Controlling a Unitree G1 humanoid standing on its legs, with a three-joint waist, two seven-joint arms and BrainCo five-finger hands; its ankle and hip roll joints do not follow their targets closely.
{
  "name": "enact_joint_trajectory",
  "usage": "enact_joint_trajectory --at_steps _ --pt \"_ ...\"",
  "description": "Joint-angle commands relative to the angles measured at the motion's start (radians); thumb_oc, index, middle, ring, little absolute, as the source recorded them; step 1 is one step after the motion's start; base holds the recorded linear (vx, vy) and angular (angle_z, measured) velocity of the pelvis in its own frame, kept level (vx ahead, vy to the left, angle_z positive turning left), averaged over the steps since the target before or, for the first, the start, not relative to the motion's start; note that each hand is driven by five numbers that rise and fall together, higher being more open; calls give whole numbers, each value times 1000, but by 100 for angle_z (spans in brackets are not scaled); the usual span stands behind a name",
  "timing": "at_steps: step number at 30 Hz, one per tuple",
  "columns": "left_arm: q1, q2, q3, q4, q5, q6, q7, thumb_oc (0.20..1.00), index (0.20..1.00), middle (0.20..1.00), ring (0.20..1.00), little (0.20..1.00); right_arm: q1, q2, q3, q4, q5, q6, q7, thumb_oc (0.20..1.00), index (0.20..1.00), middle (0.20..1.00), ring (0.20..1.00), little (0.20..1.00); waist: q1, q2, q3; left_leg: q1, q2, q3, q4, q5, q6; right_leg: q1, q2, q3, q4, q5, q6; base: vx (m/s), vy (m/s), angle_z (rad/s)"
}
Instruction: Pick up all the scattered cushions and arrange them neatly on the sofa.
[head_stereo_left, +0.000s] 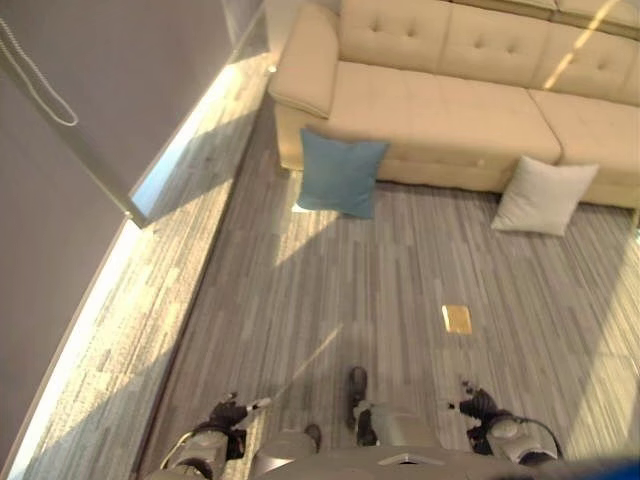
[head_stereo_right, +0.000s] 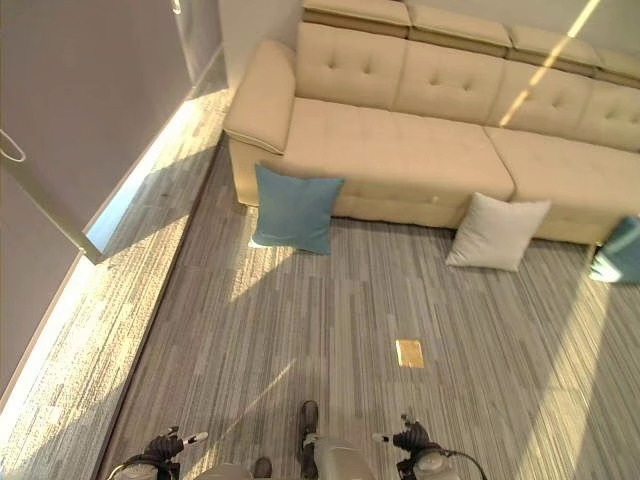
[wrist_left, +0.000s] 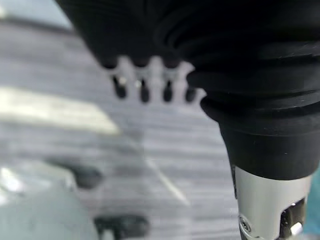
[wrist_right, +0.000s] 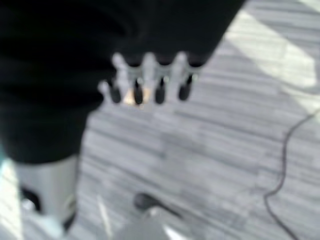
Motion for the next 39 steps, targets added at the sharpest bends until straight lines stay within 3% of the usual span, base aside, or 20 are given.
enact_joint_trajectory --at_steps 1,3,4,6,8,10,11,13,15,18,21,23,24,27,29,31,32,34,37,39 --pt "-64 12 -4 -8 9 -24 8 1000 1000 1000 1000 1000 -68 -65 0 -21 27 -34 -17 1000 1000 1000 1000 1000 14 -6 59 -154 61 29 235 203 -43 85 -19 47 -57 -32 111 137 -113 29" --pt "-79 9 -18 -20 -1 -23 5 1000 1000 1000 1000 1000 -70 -73 -5 -7 42 -33 -16 1000 1000 1000 1000 1000 23 -15 65 -252 53 110 219 152 -20 134 -35 23 -88 -56 105 340 -50 7" --pt "-78 6 -23 -22 5 -23 -1 1000 1000 1000 1000 1000 -63 -78 -12 -2 44 -34 -13 1000 1000 1000 1000 1000 25 -7 57 -257 46 143 90 119 -21 158 -37 10 -100 -74 112 448 74 30" --pt "-76 9 -25 -25 11 -23 -6 1000 1000 1000 1000 1000 -57 -85 -23 5 47 -35 -14 1000 1000 1000 1000 1000 29 18 43 -280 49 176 -67 188 -39 186 -19 -1 -111 -99 114 352 146 31" --pt "-77 9 -27 -22 21 -21 -8 1000 1000 1000 1000 1000 -55 -84 -31 13 47 -32 -16 1000 1000 1000 1000 1000 41 29 40 -312 59 219 -130 250 -48 231 -12 -1 -116 -126 113 303 154 6" --pt "-67 11 -17 -16 25 -19 -11 1000 1000 1000 1000 1000 -39 -73 -39 15 36 -29 -11 1000 1000 1000 1000 1000 45 26 21 -271 60 221 -168 246 -37 251 -21 -1 -98 -148 122 366 218 -30" --pt "-57 15 -6 -7 29 -16 -15 1000 1000 1000 1000 1000 -24 -64 -45 15 23 -26 -1 1000 1000 1000 1000 1000 45 23 4 -247 47 212 -162 232 -23 254 -53 -9 -42 -158 141 408 290 -51" --pt "-51 20 3 0 39 -12 -14 1000 1000 1000 1000 1000 -19 -56 -47 11 4 -27 3 1000 1000 1000 1000 1000 56 16 8 -202 26 210 -133 186 7 220 -114 -13 118 -107 178 355 366 -8" --pt "-55 33 3 -5 37 -8 -14 1000 1000 1000 1000 1000 -29 -53 -37 3 1 -23 5 1000 1000 1000 1000 1000 52 18 26 -184 22 205 -113 165 33 147 -131 1 268 -14 176 191 251 2" --pt "-66 48 2 -14 25 -11 -12 1000 1000 1000 1000 1000 -42 -50 -36 -10 9 -31 -1 1000 1000 1000 1000 1000 50 33 38 -155 32 187 -97 139 51 67 -132 -20 378 -19 158 162 125 14" --pt "-68 56 -5 -10 26 -13 -13 1000 1000 1000 1000 1000 -54 -50 -24 0 18 -30 3 1000 1000 1000 1000 1000 28 30 22 -72 26 132 -149 118 52 16 -60 -20 269 -71 145 341 57 25" --pt "-71 53 -5 -6 27 -17 -8 1000 1000 1000 1000 1000 -62 -51 -15 2 23 -31 3 1000 1000 1000 1000 1000 10 19 26 -21 11 105 -165 99 49 -15 -24 -17 127 -48 157 435 8 23" --pt "-80 50 -4 -4 31 -19 -6 1000 1000 1000 1000 1000 -66 -50 -8 1 20 -28 1 1000 1000 1000 1000 1000 -12 4 28 28 -11 60 -173 75 47 -63 8 6 6 2 182 505 2 28" --pt "-85 44 -7 3 38 -25 -6 1000 1000 1000 1000 1000 -60 -55 -16 2 20 -27 -1 1000 1000 1000 1000 1000 -34 1 35 79 -15 -1 -163 50 32 -47 26 39 -74 21 186 431 -44 70" --pt "-64 32 -4 20 54 -24 -4 1000 1000 1000 1000 1000 -34 -55 -22 7 16 -27 3 1000 1000 1000 1000 1000 -45 13 4 113 25 -18 -141 64 -16 -10 20 31 -69 32 157 467 -95 116" --pt "-64 27 -9 18 53 -25 -5 1000 1000 1000 1000 1000 -30 -58 -25 0 21 -31 2 1000 1000 1000 1000 1000 -50 13 13 48 43 21 -4 140 -72 28 0 20 -78 27 149 216 -69 58" --pt "-71 29 -16 1 45 -25 -6 1000 1000 1000 1000 1000 -43 -62 -18 -5 38 -34 -3 1000 1000 1000 1000 1000 -35 -12 42 -96 52 89 194 178 -59 66 -16 31 -84 12 125 145 -89 61" --pt "-71 30 -15 -2 35 -21 -6 1000 1000 1000 1000 1000 -47 -66 -13 -1 41 -29 -1 1000 1000 1000 1000 1000 -17 -21 48 -171 56 137 249 146 -35 98 -24 35 -89 -8 113 180 -64 20" --pt "-69 25 -22 -6 33 -20 -8 1000 1000 1000 1000 1000 -48 -71 -14 -4 45 -31 0 1000 1000 1000 1000 1000 0 -20 47 -204 53 162 87 101 -21 136 -32 41 -102 -37 119 256 66 -41" --pt "-63 16 -18 2 34 -19 -13 1000 1000 1000 1000 1000 -49 -83 -22 4 29 -30 -1 1000 1000 1000 1000 1000 14 24 30 -180 32 90 -176 178 -42 167 -7 55 -111 -61 130 324 208 -16"
